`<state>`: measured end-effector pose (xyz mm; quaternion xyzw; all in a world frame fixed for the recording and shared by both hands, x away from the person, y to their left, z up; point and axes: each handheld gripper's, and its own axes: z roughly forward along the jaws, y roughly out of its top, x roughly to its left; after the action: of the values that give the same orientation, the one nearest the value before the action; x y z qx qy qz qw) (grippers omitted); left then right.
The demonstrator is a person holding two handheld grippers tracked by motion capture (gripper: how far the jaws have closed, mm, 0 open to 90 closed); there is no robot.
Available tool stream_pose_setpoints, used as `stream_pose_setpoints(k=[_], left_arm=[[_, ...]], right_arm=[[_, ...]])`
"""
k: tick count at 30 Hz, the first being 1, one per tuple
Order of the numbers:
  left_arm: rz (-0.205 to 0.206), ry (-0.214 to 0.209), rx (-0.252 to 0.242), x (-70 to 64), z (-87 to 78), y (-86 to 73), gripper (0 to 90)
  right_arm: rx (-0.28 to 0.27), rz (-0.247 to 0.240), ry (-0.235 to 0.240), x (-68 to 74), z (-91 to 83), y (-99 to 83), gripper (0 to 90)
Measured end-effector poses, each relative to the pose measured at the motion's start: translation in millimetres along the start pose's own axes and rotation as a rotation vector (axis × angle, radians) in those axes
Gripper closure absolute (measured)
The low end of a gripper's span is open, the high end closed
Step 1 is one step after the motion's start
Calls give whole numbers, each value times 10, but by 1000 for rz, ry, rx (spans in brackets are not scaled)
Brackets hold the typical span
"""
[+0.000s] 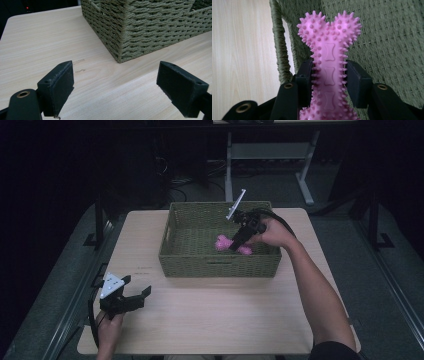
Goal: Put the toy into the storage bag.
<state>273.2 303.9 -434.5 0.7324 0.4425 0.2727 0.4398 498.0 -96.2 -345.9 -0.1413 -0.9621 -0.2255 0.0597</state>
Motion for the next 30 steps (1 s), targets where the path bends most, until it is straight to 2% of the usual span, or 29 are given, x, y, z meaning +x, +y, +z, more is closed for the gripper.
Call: stream_pose_setpoints(k=[16, 30], left_arm=[[0, 1, -1, 2, -4, 2, 139], [0, -1, -3, -8, 4, 4, 139]], right_arm=[[33, 4, 15, -19, 149, -18, 583], [26, 33, 32, -48, 210, -80, 582]])
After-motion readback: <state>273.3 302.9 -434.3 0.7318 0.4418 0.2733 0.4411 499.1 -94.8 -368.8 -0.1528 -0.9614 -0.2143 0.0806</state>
